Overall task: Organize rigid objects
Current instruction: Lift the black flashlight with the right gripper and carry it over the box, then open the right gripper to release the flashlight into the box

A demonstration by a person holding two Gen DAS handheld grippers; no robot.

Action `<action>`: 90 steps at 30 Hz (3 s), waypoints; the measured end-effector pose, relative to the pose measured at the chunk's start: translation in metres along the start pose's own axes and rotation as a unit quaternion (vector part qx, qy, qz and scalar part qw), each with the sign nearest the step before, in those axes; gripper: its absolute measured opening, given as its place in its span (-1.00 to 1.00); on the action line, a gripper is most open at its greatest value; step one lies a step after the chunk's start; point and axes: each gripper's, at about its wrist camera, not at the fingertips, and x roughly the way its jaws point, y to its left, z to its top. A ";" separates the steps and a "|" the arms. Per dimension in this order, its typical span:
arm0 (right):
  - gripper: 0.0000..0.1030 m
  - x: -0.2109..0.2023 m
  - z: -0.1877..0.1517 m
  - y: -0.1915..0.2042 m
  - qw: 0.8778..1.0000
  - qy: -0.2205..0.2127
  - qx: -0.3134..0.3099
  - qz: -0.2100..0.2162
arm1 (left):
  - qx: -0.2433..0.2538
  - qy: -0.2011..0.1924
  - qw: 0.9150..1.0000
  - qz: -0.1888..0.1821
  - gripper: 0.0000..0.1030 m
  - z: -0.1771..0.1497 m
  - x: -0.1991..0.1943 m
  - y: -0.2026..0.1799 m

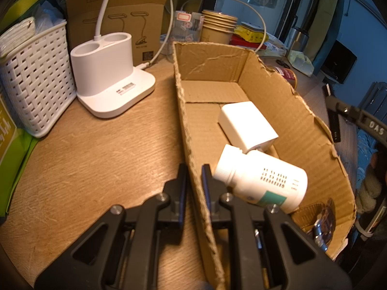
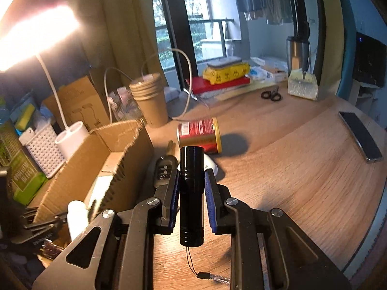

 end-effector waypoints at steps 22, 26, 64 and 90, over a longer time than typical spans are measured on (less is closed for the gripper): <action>-0.58 -0.068 0.014 0.056 0.994 -0.081 -0.052 0.051 | 0.000 0.000 1.000 0.000 -0.74 0.000 0.000 0.000; -0.58 -0.076 0.012 0.073 0.991 -0.089 -0.070 0.068 | 0.000 0.000 1.000 0.000 -0.74 0.000 0.000 0.000; -0.58 0.014 -0.007 0.092 0.992 0.037 -0.057 0.103 | 0.000 0.000 1.000 0.000 -0.74 0.000 0.000 0.000; -0.57 0.017 -0.027 0.124 0.985 0.072 -0.150 0.040 | 0.000 0.000 1.000 0.000 -0.74 0.000 0.000 0.001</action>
